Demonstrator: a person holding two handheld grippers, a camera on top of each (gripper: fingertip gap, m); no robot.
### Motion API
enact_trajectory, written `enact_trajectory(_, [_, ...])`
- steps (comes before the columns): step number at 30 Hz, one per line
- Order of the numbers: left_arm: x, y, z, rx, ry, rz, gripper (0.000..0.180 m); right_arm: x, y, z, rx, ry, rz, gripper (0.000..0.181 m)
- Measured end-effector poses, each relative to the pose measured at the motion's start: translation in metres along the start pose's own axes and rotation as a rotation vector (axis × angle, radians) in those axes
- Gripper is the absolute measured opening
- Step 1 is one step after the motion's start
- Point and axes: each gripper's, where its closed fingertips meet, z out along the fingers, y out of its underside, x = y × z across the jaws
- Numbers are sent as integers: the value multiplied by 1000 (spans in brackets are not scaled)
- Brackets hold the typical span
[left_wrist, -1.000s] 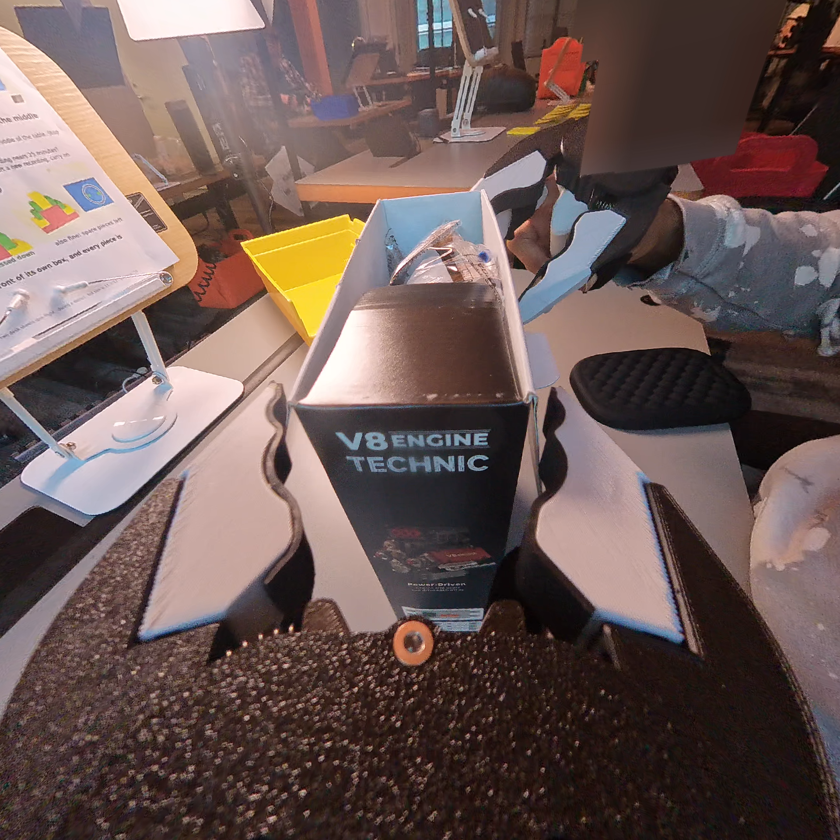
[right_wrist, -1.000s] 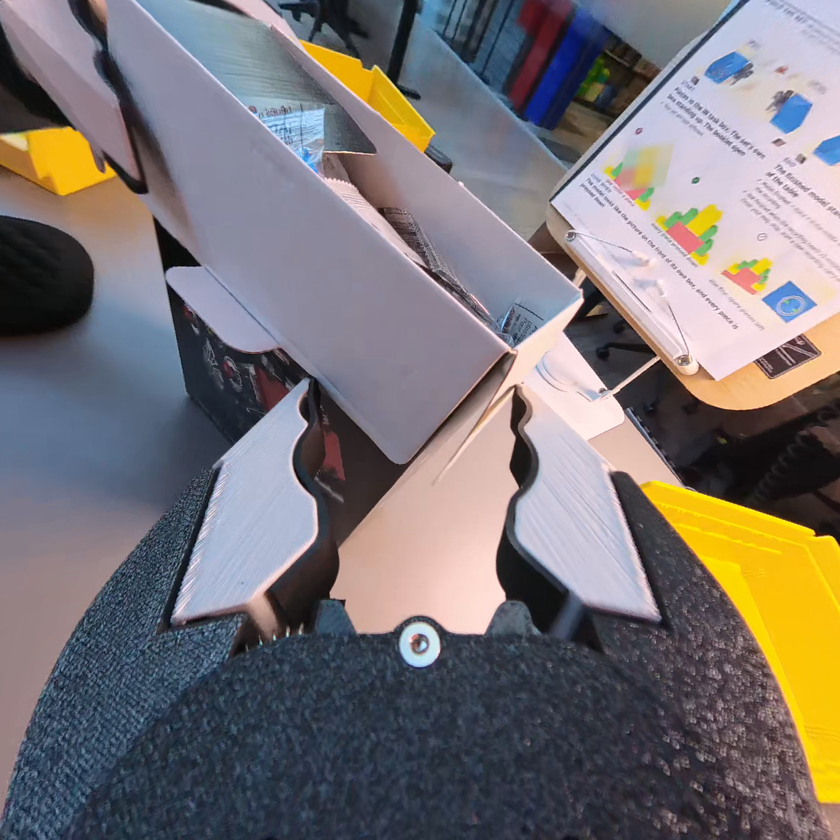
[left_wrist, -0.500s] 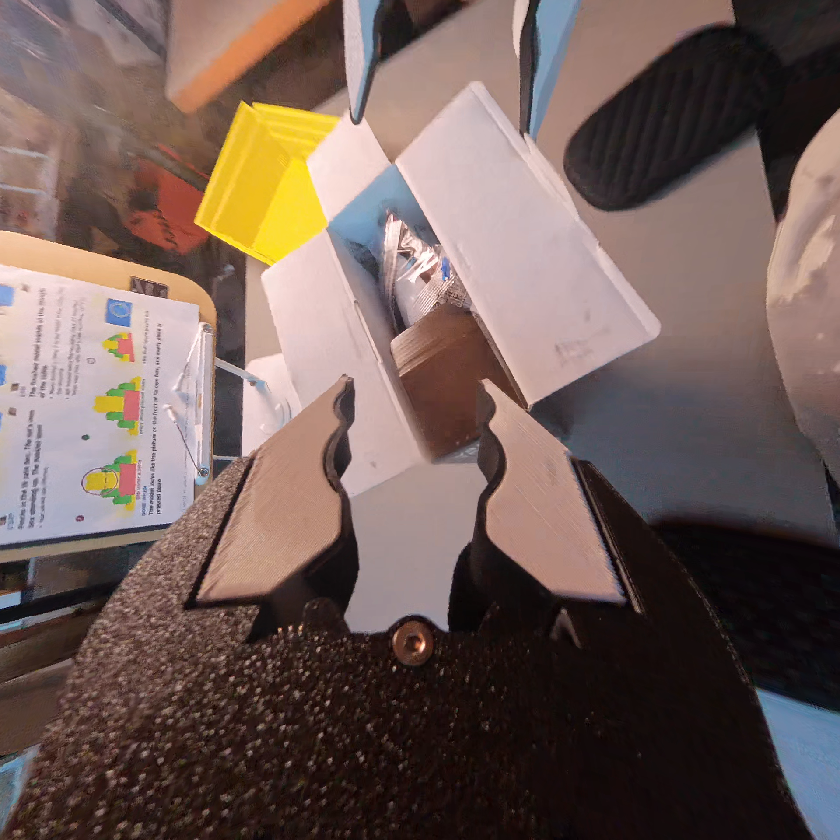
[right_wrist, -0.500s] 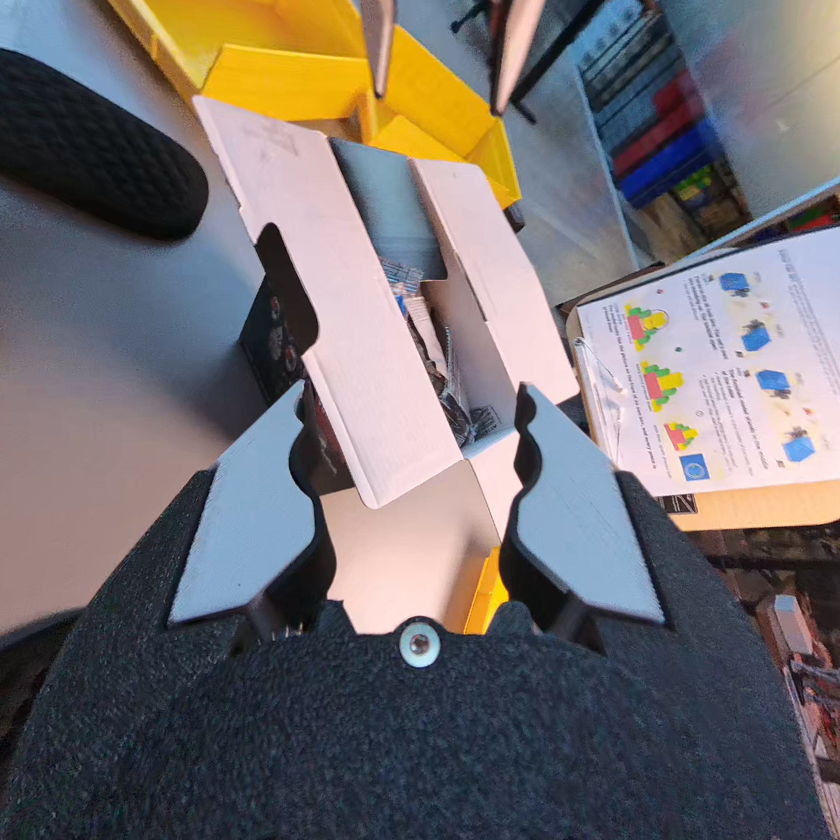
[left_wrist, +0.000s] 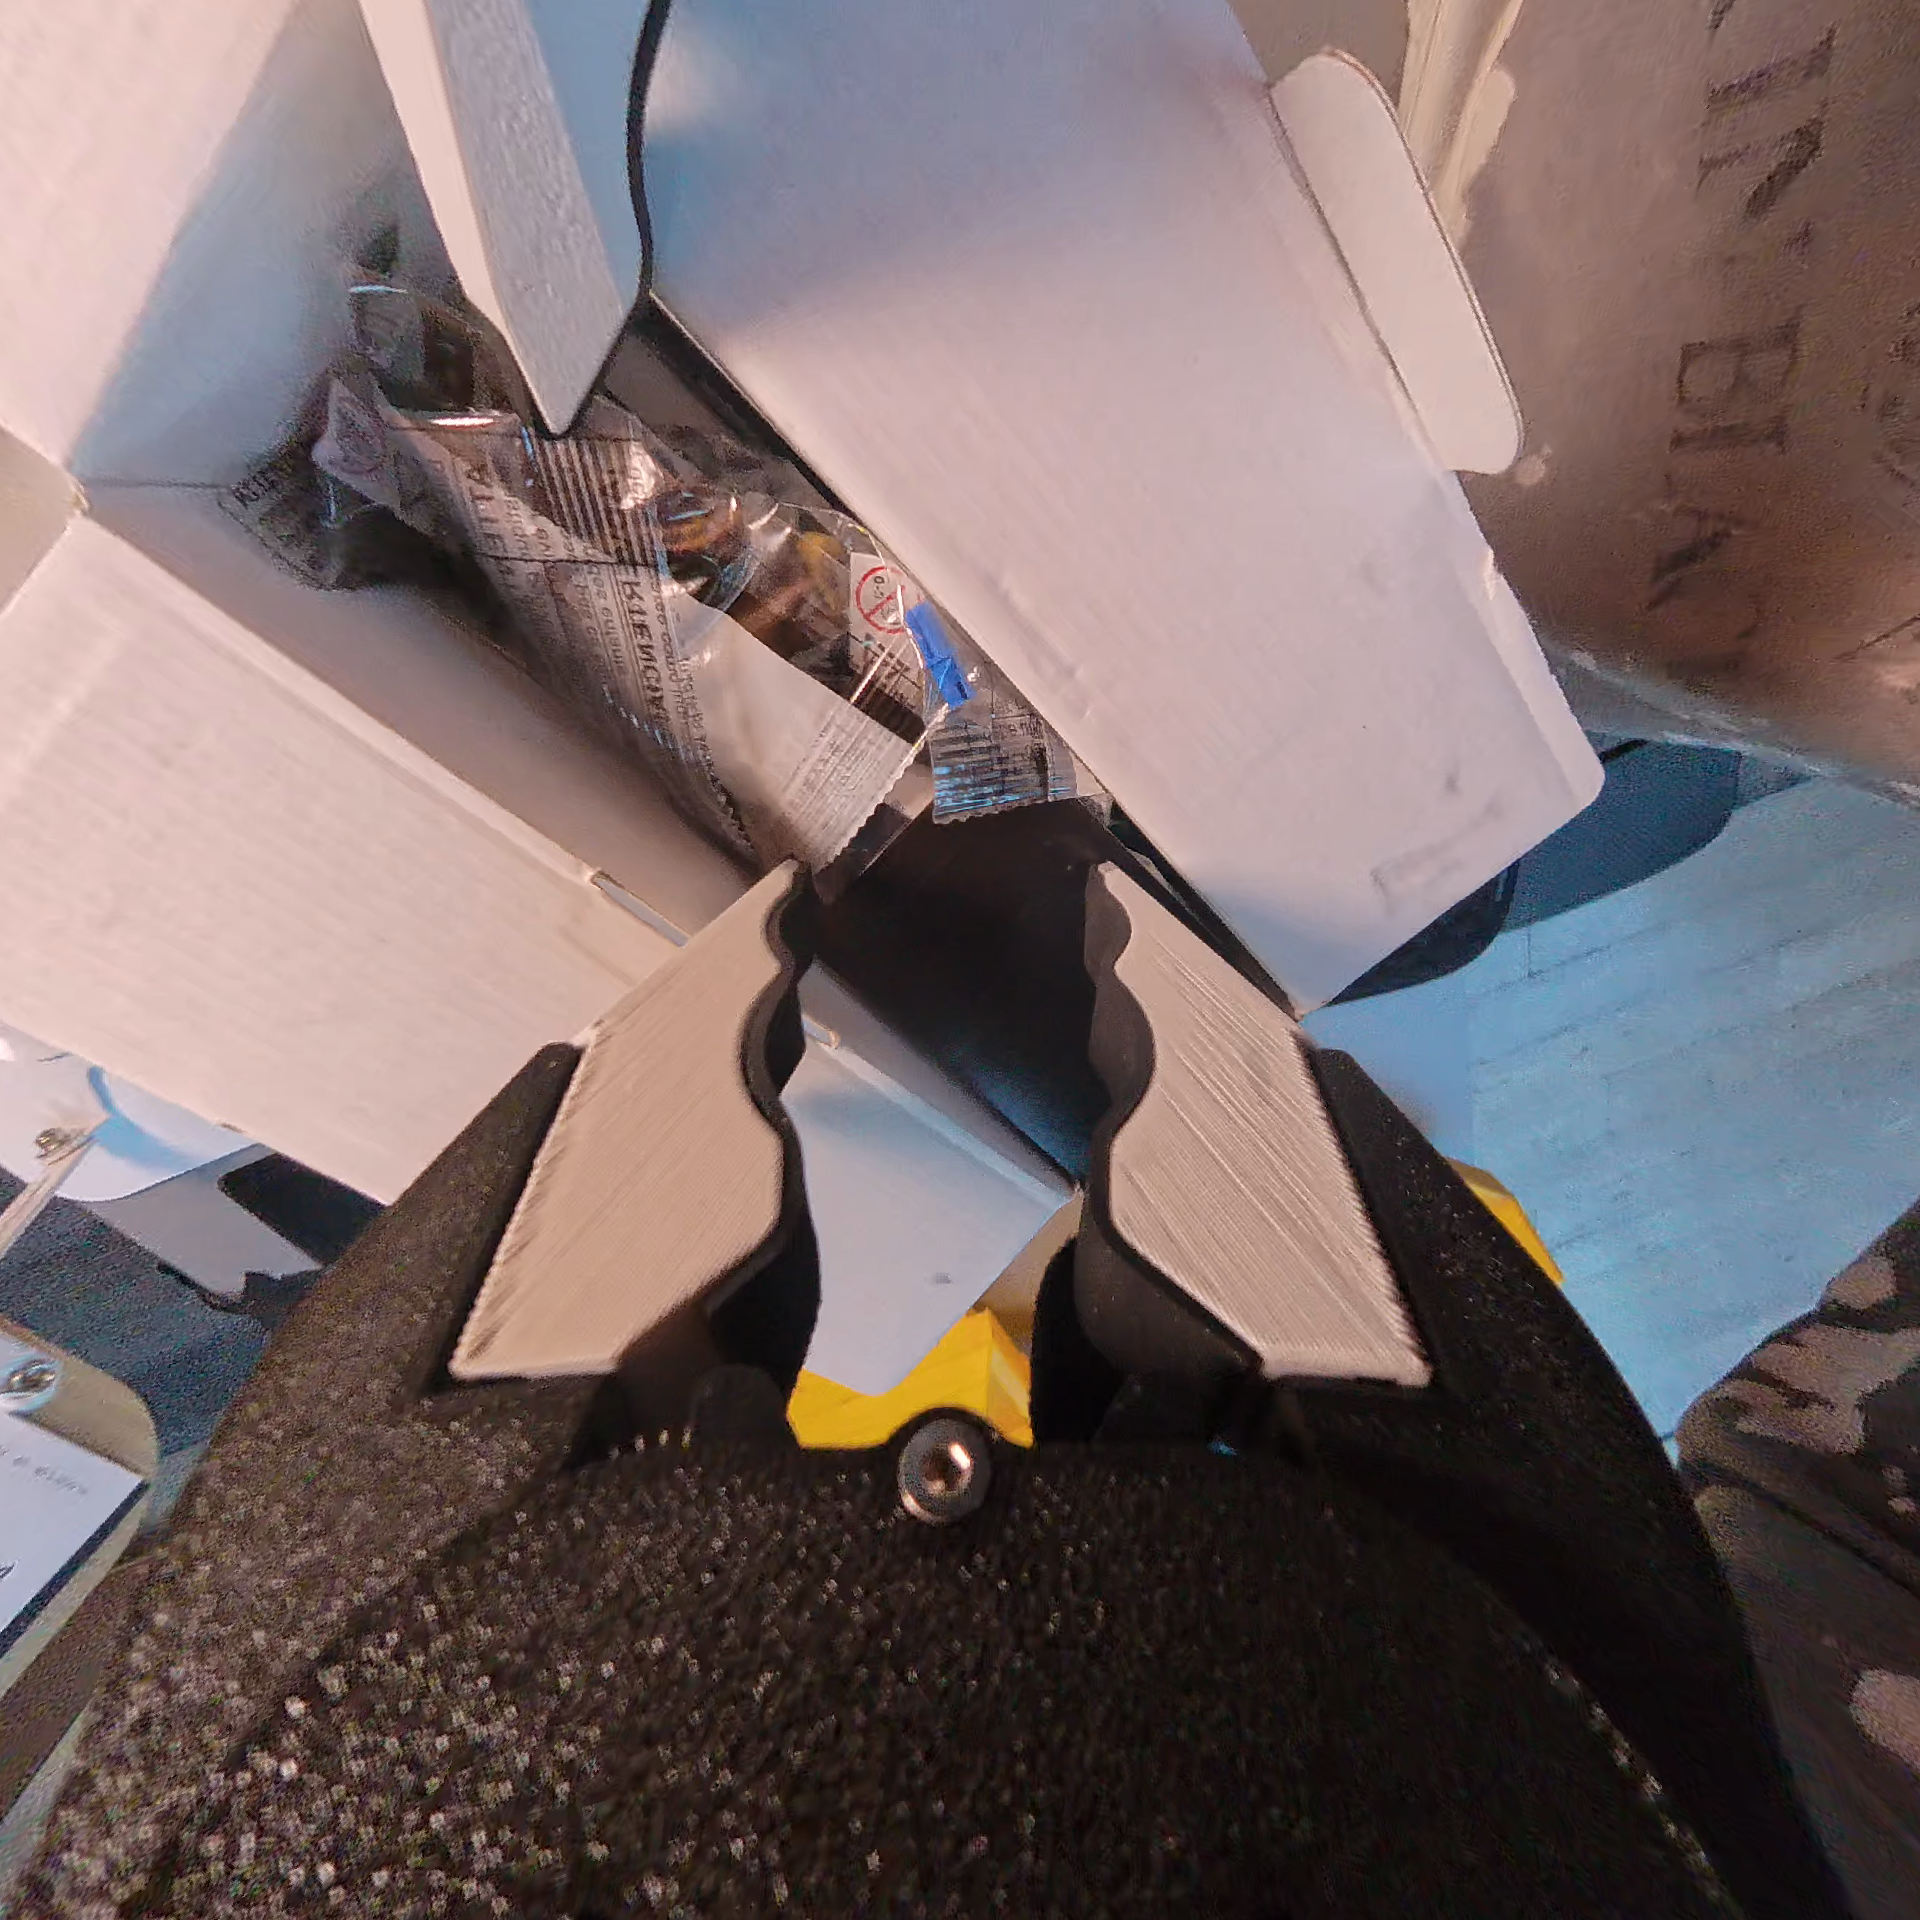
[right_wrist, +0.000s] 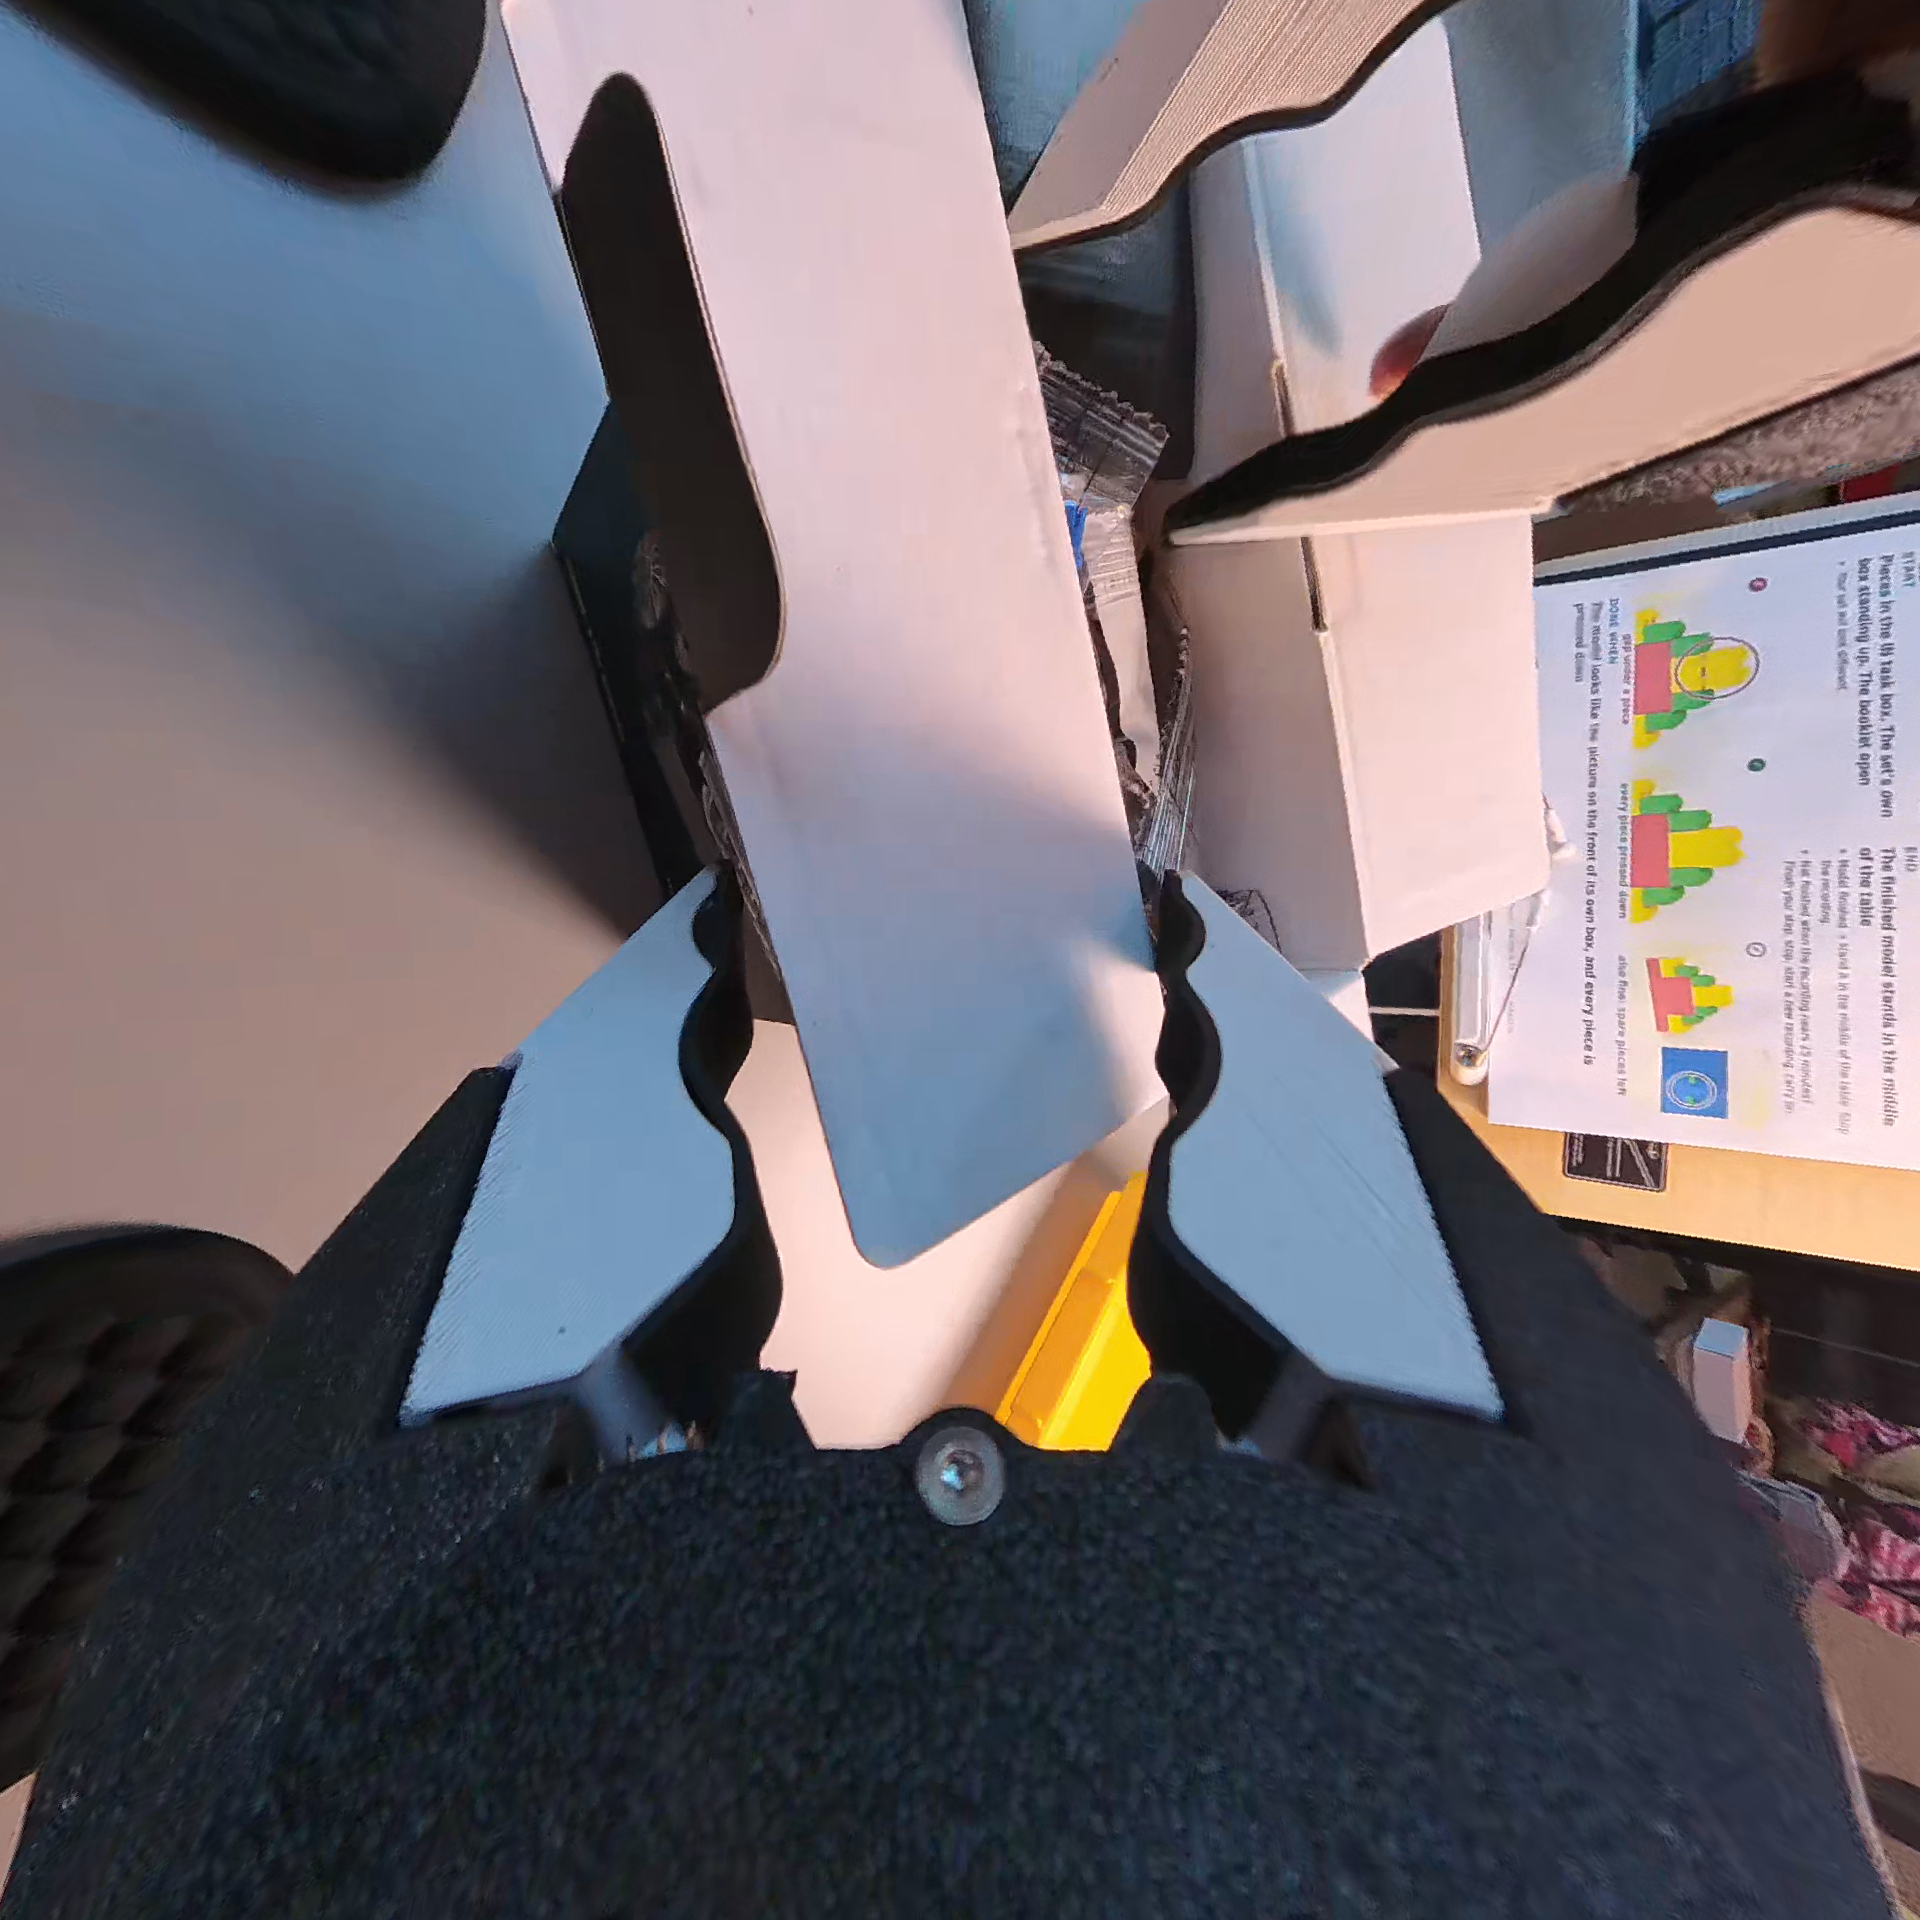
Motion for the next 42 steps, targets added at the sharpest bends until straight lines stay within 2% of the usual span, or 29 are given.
enact_trajectory(3, [-2, -1, -6, -84, 15, 25, 56, 1, -2, -1, 16, -19, 7, 76])
enact_trajectory(5, [3, 2, -9, -146, 83, 10, 64, 1, -2, -1, 22, -25, 13, 74])
enact_trajectory(8, [8, 7, -6, -233, 198, -38, 65, 3, -1, 0, 16, -18, 10, 74])
enact_trajectory(13, [1, 6, -6, -291, 249, -65, 43, 6, 0, 2, 4, 6, 0, 70])
enact_trajectory(18, [4, 11, -29, -284, 212, -87, 18, 12, 7, 2, -5, 43, 24, 70])
enact_trajectory(19, [7, 11, -34, -258, 193, -82, 12, 14, 7, 2, 8, 50, 41, 68])
enact_trajectory(23, [20, 13, -49, -121, 26, -19, 7, 22, 3, 0, 76, 92, 82, 55])
enact_trajectory(27, [40, 21, -72, 63, -205, 42, 3, 34, 1, 0, 96, 169, 93, 36])
enact_trajectory(31, [73, 35, -85, 266, -438, 46, 1, 41, -1, 1, 133, 203, 169, 27])
enact_trajectory(38, [129, 73, -53, 601, -816, -80, 1, 45, -3, 5, 157, 242, 247, 28])
enact_trajectory(42, [136, 77, -2, 774, -899, -224, 3, 48, 0, 5, 134, 260, 249, 29])
